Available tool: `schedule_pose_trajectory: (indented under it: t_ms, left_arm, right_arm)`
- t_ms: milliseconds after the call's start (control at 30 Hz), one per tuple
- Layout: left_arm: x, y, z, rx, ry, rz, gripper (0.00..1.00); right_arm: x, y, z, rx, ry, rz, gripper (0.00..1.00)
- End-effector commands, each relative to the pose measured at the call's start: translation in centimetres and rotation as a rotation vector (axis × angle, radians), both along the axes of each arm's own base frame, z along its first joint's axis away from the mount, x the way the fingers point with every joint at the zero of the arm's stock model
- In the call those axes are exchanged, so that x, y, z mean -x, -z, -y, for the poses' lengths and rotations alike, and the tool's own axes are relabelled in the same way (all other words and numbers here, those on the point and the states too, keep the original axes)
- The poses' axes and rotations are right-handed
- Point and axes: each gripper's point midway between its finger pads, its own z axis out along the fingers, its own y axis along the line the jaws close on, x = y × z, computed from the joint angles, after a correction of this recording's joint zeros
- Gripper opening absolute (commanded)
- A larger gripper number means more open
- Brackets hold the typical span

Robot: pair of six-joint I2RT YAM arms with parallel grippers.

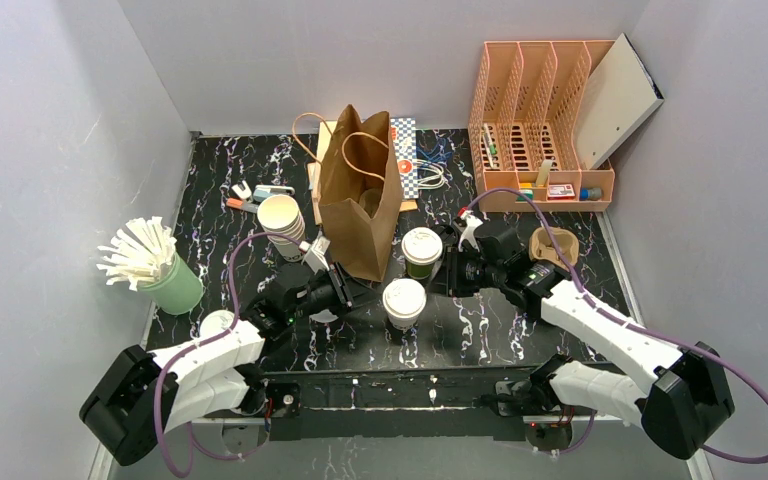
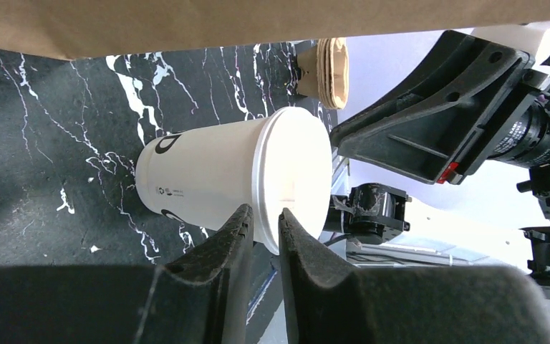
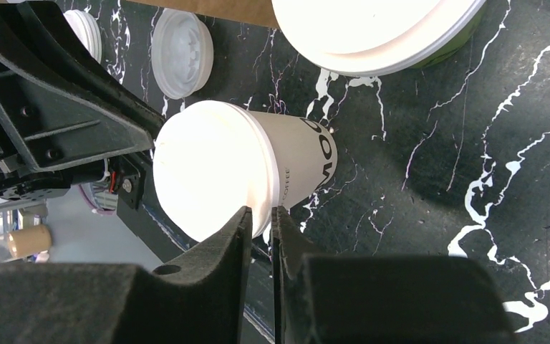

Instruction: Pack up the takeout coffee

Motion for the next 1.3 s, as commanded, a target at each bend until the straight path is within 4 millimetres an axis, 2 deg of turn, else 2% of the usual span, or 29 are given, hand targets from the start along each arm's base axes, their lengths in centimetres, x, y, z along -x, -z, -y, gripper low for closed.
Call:
schedule_pose_trajectory:
  t_ms: [0, 333, 733, 1067, 1267]
  left_arm:
    - [0.1, -0.8, 0.4, 0.030, 0.020, 0.021, 0.19]
    - [0.4, -0.4, 0.6, 0.031, 0.038, 0.004, 0.21]
    - [0.5, 0.4, 0.9, 0.015, 0.052, -0.018, 0.19]
    - [0.7, 2.0, 0.7, -0.023, 0.055, -0.039, 0.10]
    - [0.7, 2.6, 0.6, -0.047, 0.058, -0.045, 0.08]
  right_arm:
    - [-0.3, -0.2, -0.7, -0.033, -0.021, 0.010, 0.24]
    - [-0.2, 0.7, -0.8, -0.021, -0.036, -0.009, 0.22]
    - [-0.2, 0.8, -0.9, -0.020, -0.042, -0.014, 0.21]
    - [0.1, 2.2, -0.5, 0.012, -0.037, -0.049, 0.20]
    - [0.6, 3.3, 0.0, 0.056, -0.037, -0.091, 0.19]
